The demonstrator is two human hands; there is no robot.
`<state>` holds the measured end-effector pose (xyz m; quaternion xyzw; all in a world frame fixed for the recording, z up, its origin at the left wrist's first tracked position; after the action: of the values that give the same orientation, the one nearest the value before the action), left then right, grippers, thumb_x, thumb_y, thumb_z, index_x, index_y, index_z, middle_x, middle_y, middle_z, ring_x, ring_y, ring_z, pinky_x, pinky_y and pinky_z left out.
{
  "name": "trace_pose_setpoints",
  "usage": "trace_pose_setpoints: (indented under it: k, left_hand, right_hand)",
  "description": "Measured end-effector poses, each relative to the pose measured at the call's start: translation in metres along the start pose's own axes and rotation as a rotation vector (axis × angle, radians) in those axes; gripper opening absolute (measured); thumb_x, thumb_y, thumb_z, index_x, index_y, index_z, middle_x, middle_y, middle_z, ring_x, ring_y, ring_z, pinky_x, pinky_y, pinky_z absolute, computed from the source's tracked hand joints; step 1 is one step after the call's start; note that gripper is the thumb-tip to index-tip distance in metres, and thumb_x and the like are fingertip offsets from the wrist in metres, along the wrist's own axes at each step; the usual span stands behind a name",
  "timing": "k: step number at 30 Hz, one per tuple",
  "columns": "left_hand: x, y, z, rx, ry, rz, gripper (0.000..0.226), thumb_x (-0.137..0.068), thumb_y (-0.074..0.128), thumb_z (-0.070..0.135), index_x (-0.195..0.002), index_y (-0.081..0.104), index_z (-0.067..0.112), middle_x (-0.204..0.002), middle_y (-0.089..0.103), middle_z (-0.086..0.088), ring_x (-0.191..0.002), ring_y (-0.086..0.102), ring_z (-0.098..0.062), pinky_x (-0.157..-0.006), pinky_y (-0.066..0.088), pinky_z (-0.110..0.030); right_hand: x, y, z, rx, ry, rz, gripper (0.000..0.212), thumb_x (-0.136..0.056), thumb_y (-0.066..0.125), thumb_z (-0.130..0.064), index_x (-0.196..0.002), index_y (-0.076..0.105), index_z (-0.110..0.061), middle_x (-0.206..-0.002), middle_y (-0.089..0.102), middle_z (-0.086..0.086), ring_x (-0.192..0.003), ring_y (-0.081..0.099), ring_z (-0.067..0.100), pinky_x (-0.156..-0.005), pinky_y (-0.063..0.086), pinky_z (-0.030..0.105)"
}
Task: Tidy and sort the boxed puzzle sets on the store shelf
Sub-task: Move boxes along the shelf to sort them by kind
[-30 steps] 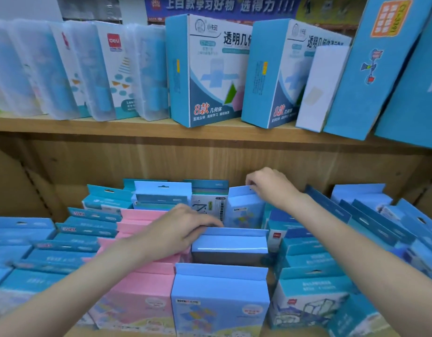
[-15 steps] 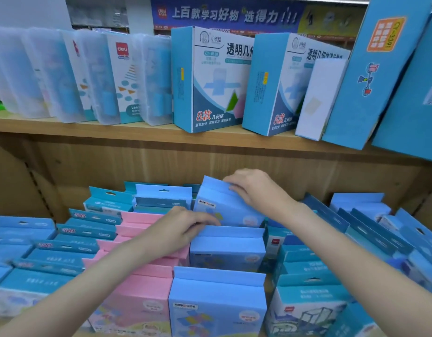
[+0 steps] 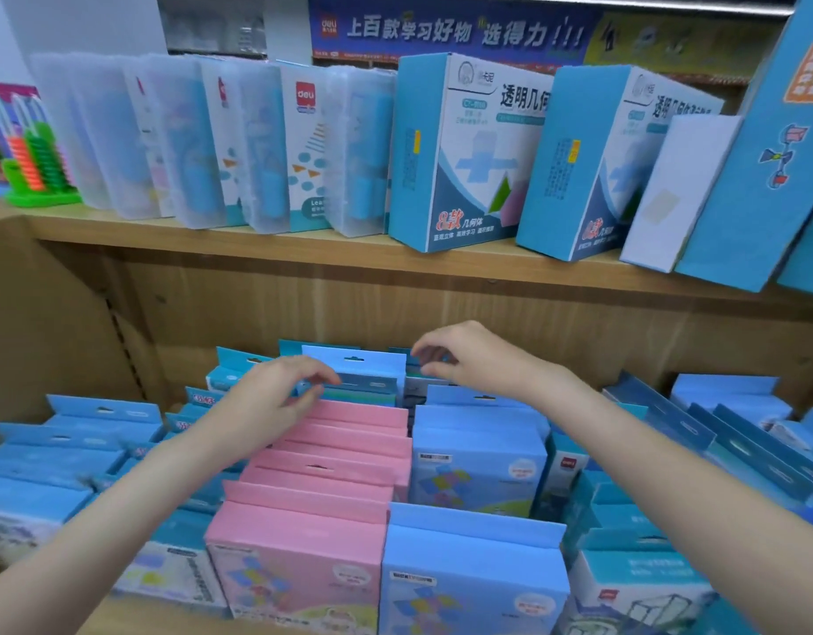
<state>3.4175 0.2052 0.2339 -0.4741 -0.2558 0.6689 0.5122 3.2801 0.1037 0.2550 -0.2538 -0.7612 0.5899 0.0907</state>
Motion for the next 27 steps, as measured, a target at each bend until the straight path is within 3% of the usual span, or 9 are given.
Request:
trace_pose_setpoints:
  k: [3, 7, 9, 12, 15, 18, 22, 27]
  left_hand:
    - [0.011, -0.007, -0.026, -0.072, -0.015, -0.057, 0.029, -0.08, 0.048, 0.023, -0.099, 0.069, 0.015, -0.1, 0.067, 0.007, -0.096, 0.06, -0.012, -0.081, 0.037, -0.017]
    - [0.021, -0.018, -0.048, -0.097, 0.026, -0.094, 0.037, -0.08, 0.044, 0.038, -0.104, 0.067, 0.022, -0.104, 0.068, 0.011, -0.099, 0.06, -0.009, -0.084, 0.041, -0.023]
    - [0.025, -0.019, -0.051, -0.079, 0.08, -0.112, 0.039, -0.081, 0.043, 0.041, -0.108, 0.065, 0.025, -0.104, 0.067, 0.012, -0.098, 0.061, -0.01, -0.087, 0.046, -0.033]
    - [0.029, -0.016, -0.057, -0.033, 0.119, -0.148, 0.04, -0.082, 0.042, 0.04, -0.114, 0.062, 0.027, -0.107, 0.066, 0.011, -0.102, 0.059, -0.013, -0.089, 0.046, -0.042]
    - [0.029, -0.015, -0.059, 0.0, 0.142, -0.172, 0.039, -0.084, 0.045, 0.035, -0.12, 0.058, 0.027, -0.116, 0.062, 0.007, -0.11, 0.054, -0.013, -0.097, 0.04, -0.039]
    - [0.031, -0.016, -0.061, 0.025, 0.184, -0.17, 0.034, -0.089, 0.05, 0.026, -0.123, 0.056, 0.026, -0.121, 0.059, 0.008, -0.113, 0.051, -0.012, -0.099, 0.037, -0.035]
    - [0.034, -0.023, -0.072, 0.05, 0.179, -0.169, 0.033, -0.086, 0.047, 0.03, -0.116, 0.06, 0.025, -0.118, 0.061, 0.009, -0.11, 0.054, -0.012, -0.096, 0.04, -0.037]
    - [0.04, -0.047, -0.105, 0.025, 0.072, -0.129, 0.029, -0.09, 0.054, 0.015, -0.117, 0.059, 0.022, -0.119, 0.059, 0.007, -0.111, 0.052, -0.014, -0.095, 0.039, -0.031]
  right_hand:
    - [-0.026, 0.023, -0.009, 0.013, 0.051, -0.062, 0.027, -0.088, 0.059, -0.017, -0.114, 0.061, -0.008, -0.106, 0.066, 0.007, -0.098, 0.06, 0.016, -0.086, 0.046, 0.025]
    - [-0.043, 0.045, -0.01, 0.043, 0.152, -0.129, 0.024, -0.085, 0.064, -0.014, -0.107, 0.066, -0.006, -0.103, 0.067, 0.006, -0.092, 0.059, 0.016, -0.077, 0.041, 0.019]
    - [-0.047, 0.048, -0.011, 0.099, 0.194, -0.108, 0.018, -0.083, 0.066, -0.014, -0.1, 0.068, -0.006, -0.098, 0.067, 0.006, -0.086, 0.057, 0.016, -0.074, 0.041, 0.021]
    - [-0.048, 0.037, -0.016, 0.23, 0.279, 0.018, 0.012, -0.087, 0.059, -0.018, -0.096, 0.064, -0.014, -0.098, 0.066, 0.006, -0.09, 0.059, 0.026, -0.073, 0.045, 0.032]
    - [-0.033, 0.004, -0.033, 0.322, 0.356, 0.27, 0.011, -0.092, 0.047, -0.02, -0.1, 0.05, -0.013, -0.095, 0.064, 0.013, -0.087, 0.059, 0.037, -0.072, 0.048, 0.042]
    - [-0.006, -0.026, -0.052, 0.312, 0.396, 0.48, 0.012, -0.095, 0.043, -0.017, -0.102, 0.045, -0.007, -0.092, 0.063, 0.017, -0.083, 0.058, 0.04, -0.069, 0.047, 0.043]
    - [0.01, -0.033, -0.064, 0.234, 0.425, 0.538, 0.008, -0.095, 0.042, -0.016, -0.098, 0.045, -0.009, -0.085, 0.059, 0.01, -0.071, 0.059, 0.036, -0.069, 0.05, 0.046]
    - [0.012, -0.038, -0.083, 0.267, 0.361, 0.622, 0.011, -0.094, 0.045, -0.013, -0.1, 0.048, -0.005, -0.093, 0.063, 0.015, -0.084, 0.058, 0.037, -0.071, 0.046, 0.044]
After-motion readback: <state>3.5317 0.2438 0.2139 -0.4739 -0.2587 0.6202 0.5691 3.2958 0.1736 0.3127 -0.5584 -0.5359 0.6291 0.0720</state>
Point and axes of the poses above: each hand's wrist, its own x-axis away from the middle knuckle, its own y-axis out of the palm, z = x × y, the point moved 9 cm from there along -x, towards the middle knuckle
